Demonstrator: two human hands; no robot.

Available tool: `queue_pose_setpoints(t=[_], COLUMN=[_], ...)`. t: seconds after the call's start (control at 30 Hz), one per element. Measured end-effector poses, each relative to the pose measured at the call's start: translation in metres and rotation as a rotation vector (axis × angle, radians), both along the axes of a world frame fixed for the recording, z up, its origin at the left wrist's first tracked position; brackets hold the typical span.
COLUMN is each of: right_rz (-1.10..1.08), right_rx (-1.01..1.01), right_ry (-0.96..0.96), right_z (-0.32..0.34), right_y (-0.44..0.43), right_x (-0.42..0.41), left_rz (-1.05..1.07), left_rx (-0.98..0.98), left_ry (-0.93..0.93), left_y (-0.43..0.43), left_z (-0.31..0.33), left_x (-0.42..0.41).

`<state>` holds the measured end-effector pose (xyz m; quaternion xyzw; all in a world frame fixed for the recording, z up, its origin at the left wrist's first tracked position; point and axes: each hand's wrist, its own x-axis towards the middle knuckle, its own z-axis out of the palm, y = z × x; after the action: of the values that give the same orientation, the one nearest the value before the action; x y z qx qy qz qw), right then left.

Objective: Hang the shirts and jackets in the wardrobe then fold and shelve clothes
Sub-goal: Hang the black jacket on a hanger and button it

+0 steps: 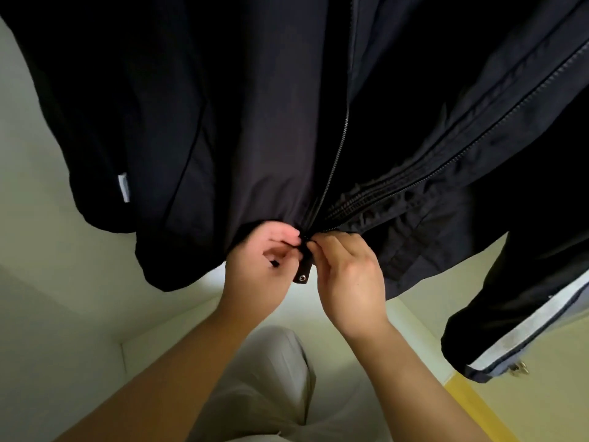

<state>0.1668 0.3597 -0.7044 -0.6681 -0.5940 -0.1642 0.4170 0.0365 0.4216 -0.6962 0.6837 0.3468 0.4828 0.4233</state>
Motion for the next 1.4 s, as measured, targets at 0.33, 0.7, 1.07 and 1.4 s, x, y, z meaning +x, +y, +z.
queue_pose_setpoints(t=[0.33,0.7,1.07,1.4], right_rz=[-0.011,-0.054,-0.133,-0.161], right_rx=[-0.045,0.147,0.362,0.411], right_ry=[-0.026,-0.071,-0.177,-0.201], right_z=[0.014,0.087,0.166,0.204], right_y=[0.005,0.013,0.010,0.010], right_x=[-0.001,0.019,0.039,0.038], left_rz=[0.215,0.176,0.275,0.229], left_rx=[0.576,0.545,0.903,1.015], left_ry=[0.288,0.225,0.200,0.126], left_y=[0.030,0.037,0.072,0.074], left_z=[-0.013,0.025,0.059,0.122], left_x=[0.010,0.022,0.046,0.079])
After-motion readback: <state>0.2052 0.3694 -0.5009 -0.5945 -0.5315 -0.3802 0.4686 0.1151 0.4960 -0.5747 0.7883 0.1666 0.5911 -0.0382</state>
